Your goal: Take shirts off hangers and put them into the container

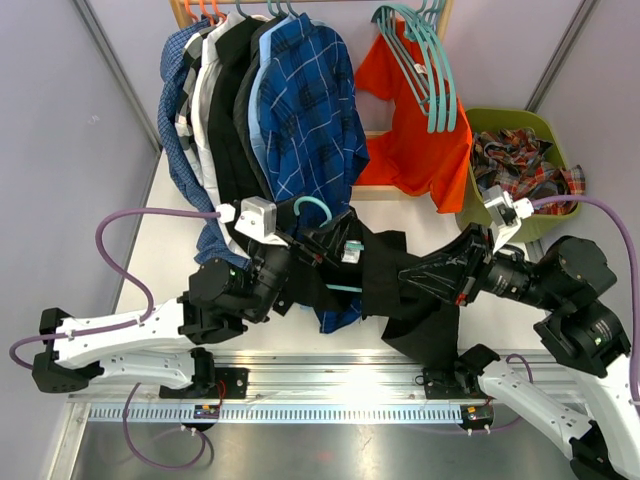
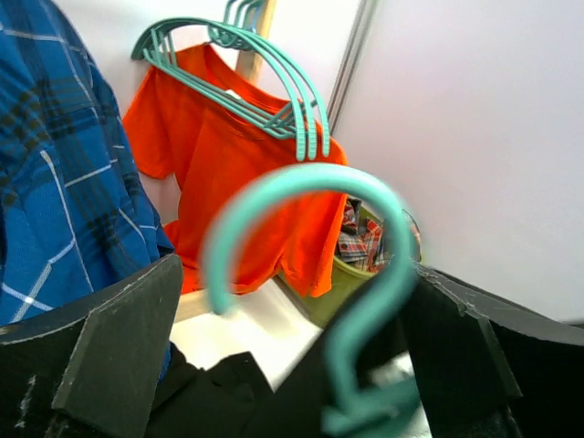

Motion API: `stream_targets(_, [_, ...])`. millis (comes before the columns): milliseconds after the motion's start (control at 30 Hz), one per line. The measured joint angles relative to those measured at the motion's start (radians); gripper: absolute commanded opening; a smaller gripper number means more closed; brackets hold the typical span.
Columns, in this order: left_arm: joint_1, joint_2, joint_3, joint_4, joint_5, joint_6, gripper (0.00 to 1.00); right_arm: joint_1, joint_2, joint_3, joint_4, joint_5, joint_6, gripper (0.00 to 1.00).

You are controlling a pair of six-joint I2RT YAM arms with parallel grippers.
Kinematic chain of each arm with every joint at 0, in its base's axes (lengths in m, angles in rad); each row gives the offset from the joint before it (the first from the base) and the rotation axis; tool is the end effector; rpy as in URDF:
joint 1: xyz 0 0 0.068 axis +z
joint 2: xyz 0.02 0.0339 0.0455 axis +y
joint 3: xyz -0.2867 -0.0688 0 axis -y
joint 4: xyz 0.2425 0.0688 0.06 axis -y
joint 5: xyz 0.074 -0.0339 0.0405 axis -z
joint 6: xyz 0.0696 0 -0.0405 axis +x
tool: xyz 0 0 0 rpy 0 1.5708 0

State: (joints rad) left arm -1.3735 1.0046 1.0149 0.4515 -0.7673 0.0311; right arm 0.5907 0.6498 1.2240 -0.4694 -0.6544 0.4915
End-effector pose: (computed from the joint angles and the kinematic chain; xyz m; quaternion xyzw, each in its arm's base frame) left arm 0.0903 -0.2055 0.4732 0.0725 0.5783 -0.3360 0.7399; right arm 0.0522 0.0860 0.4826 -0.2700 0.6210 0.5468 0.4924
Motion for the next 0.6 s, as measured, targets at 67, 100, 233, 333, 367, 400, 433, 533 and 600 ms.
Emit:
stream_targets(67, [0.021, 0.005, 0.007, -0.013, 0.005, -0.032, 0.97, 0.000, -0.012, 0.000, -0.002, -0.008, -0.001, 0.00])
stream_targets(100, [0.030, 0.011, 0.014, -0.021, 0.013, -0.048, 0.96, 0.000, -0.014, 0.000, -0.002, -0.009, -0.002, 0.00])
stream_targets(233, [0.043, 0.040, 0.043, -0.051, 0.033, -0.097, 0.82, 0.000, -0.010, 0.000, -0.013, -0.013, -0.005, 0.00])
stream_targets(333, [0.050, 0.072, 0.078, -0.073, 0.066, -0.133, 0.63, 0.000, -0.007, 0.000, -0.021, -0.014, -0.008, 0.00])
stream_targets(367, [0.051, 0.083, 0.094, -0.088, 0.081, -0.141, 0.57, 0.000, -0.005, 0.000, -0.023, -0.009, -0.011, 0.00])
stream_targets(400, [0.051, 0.094, 0.110, -0.101, 0.090, -0.146, 0.47, 0.000, -0.001, 0.000, -0.027, -0.003, -0.016, 0.00])
stream_targets(433, [0.052, 0.101, 0.121, -0.108, 0.095, -0.156, 0.38, 0.000, 0.001, 0.001, -0.032, 0.007, -0.021, 0.00])
stream_targets(533, [0.053, 0.110, 0.142, -0.129, 0.138, -0.181, 0.07, 0.000, 0.017, 0.012, -0.045, 0.034, -0.040, 0.00])
stream_targets(600, [0.057, 0.102, 0.142, -0.147, 0.142, -0.178, 0.00, 0.000, 0.021, 0.020, -0.055, 0.048, -0.047, 0.00])
